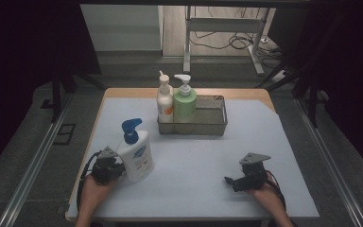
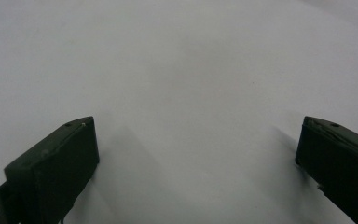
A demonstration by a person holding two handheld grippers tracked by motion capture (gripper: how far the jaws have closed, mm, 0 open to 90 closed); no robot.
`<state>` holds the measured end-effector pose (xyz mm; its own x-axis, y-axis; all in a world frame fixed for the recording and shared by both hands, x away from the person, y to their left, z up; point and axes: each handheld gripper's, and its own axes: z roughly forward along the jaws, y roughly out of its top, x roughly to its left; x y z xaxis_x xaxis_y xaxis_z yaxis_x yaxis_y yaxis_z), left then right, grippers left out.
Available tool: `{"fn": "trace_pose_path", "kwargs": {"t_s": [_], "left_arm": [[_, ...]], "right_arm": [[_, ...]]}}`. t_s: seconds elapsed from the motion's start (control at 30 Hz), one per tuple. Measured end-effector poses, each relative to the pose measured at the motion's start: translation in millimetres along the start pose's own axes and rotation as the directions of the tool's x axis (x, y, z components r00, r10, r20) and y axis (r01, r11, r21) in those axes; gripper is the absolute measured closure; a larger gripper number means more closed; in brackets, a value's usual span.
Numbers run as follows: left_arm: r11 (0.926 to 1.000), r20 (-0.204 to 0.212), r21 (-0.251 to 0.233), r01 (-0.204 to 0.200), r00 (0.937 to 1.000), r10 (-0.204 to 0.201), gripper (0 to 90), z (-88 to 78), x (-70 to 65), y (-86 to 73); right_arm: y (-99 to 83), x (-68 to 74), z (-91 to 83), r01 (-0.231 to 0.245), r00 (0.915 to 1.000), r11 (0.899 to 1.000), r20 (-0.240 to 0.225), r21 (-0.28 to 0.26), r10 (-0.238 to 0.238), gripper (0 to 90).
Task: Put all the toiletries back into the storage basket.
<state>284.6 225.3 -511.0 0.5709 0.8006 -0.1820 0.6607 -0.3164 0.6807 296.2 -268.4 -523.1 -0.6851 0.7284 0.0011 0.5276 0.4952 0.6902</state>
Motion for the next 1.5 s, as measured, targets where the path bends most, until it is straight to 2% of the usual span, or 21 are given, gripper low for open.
{"fn": "trace_pose_path", "kwargs": {"t_s": [0.43, 0.77, 1.13, 1.33, 1.5], "left_arm": [[0.9998, 0.038, 0.01, -0.017, 0.9991, 0.016, 89.4, 3.2, -12.8, -1.6], [0.9998, 0.026, 0.017, -0.007, 0.9996, 0.006, 89.4, 1.9, -19.0, -4.7], [0.9991, 0.045, 0.034, -0.025, 0.9987, 0.023, 89.4, 0.7, -31.4, -9.7], [0.9992, 0.052, 0.037, -0.015, 0.9985, 0.013, 89.4, 4.9, -37.5, -11.3], [0.9988, 0.062, 0.043, -0.023, 0.9979, 0.021, 89.5, 7.2, -43.9, -10.3]], "right_arm": [[0.4, -0.2, 0.0, 0.0, 1.0, 1.0, 0.0, 0.003, 0.0, 0.0], [0.4, 0.0, 0.1, 0.001, 1.0, 1.0, 0.001, 0.003, -0.001, 0.0], [0.6, 0.0, 0.1, 0.003, 1.0, 1.0, 0.0, 0.004, -0.003, 0.0], [0.6, 0.1, 0.1, 0.003, 1.0, 1.0, 0.001, 0.005, -0.003, 0.0], [0.7, 0.0, 0.2, 0.004, 1.0, 1.0, 0.001, 0.006, -0.004, 0.0]]}}
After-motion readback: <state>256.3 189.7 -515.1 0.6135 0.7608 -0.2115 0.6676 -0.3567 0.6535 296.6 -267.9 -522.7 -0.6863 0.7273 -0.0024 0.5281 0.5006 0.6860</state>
